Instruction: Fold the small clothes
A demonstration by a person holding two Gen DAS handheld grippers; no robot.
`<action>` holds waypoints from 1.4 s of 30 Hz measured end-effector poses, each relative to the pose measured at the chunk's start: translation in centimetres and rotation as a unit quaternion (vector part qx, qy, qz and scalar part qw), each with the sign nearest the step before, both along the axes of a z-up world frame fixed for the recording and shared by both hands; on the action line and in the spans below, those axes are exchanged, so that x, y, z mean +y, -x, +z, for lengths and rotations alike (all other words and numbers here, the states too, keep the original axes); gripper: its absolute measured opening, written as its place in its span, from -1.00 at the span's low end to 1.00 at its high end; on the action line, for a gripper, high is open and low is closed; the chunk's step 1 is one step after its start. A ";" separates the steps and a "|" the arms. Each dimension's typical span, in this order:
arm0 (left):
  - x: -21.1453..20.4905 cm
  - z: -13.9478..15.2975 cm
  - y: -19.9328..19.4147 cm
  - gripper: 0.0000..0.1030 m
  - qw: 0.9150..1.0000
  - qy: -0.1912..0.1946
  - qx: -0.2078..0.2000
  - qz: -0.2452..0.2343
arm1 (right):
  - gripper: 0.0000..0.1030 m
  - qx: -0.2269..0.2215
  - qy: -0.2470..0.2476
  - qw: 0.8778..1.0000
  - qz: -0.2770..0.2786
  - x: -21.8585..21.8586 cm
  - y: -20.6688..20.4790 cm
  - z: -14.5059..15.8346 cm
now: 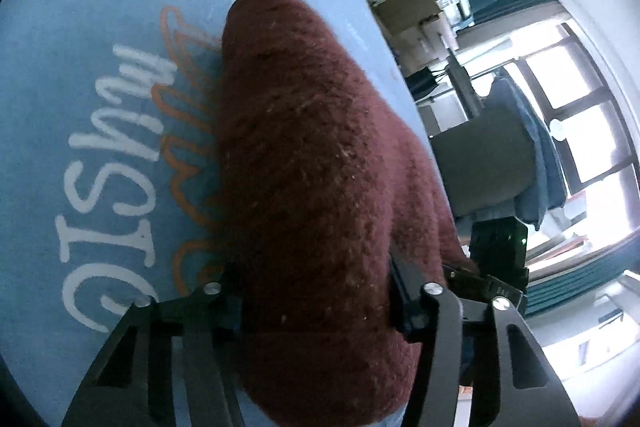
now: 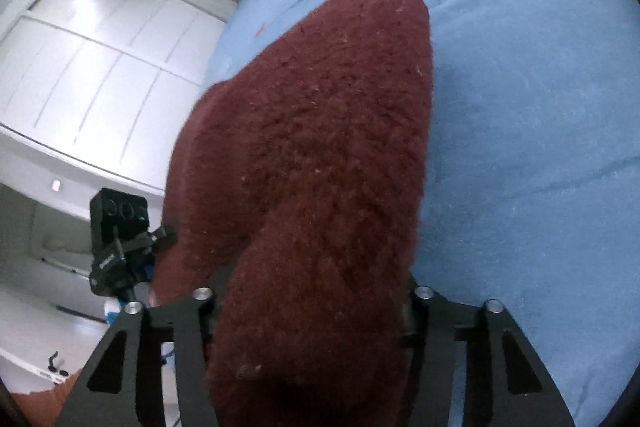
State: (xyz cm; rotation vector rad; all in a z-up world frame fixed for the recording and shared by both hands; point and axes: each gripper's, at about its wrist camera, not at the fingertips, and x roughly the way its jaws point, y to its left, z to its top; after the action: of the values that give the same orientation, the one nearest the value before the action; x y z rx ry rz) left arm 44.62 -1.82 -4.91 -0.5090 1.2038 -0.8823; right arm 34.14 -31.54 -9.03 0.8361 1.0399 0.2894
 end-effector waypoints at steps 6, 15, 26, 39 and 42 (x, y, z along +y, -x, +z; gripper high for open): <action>3.9 5.1 -0.4 -0.15 0.998 0.008 -0.055 0.018 | -0.14 -0.069 0.005 0.998 0.010 2.0 0.1 4.0; 11.8 6.1 0.8 -0.11 0.996 -0.063 -0.057 0.039 | -0.14 -0.101 -0.012 0.993 0.062 8.3 -2.6 5.5; 12.5 5.0 5.7 0.15 0.982 -0.162 -0.094 0.013 | 0.04 -0.030 0.082 0.993 0.085 9.6 -2.1 2.2; 9.0 2.2 8.0 0.55 0.961 -0.240 -0.139 0.013 | 0.17 -0.013 0.199 0.977 0.074 9.3 -1.8 1.2; 9.9 3.7 8.3 0.53 0.963 -0.229 -0.142 0.029 | 0.18 -0.013 0.203 0.977 0.067 9.5 -0.8 2.1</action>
State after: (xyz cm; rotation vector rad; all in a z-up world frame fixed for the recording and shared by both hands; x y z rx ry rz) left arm 36.29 8.08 -1.25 -0.0385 1.0755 -0.5758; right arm 34.98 -22.09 -6.98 0.3934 1.0858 0.1900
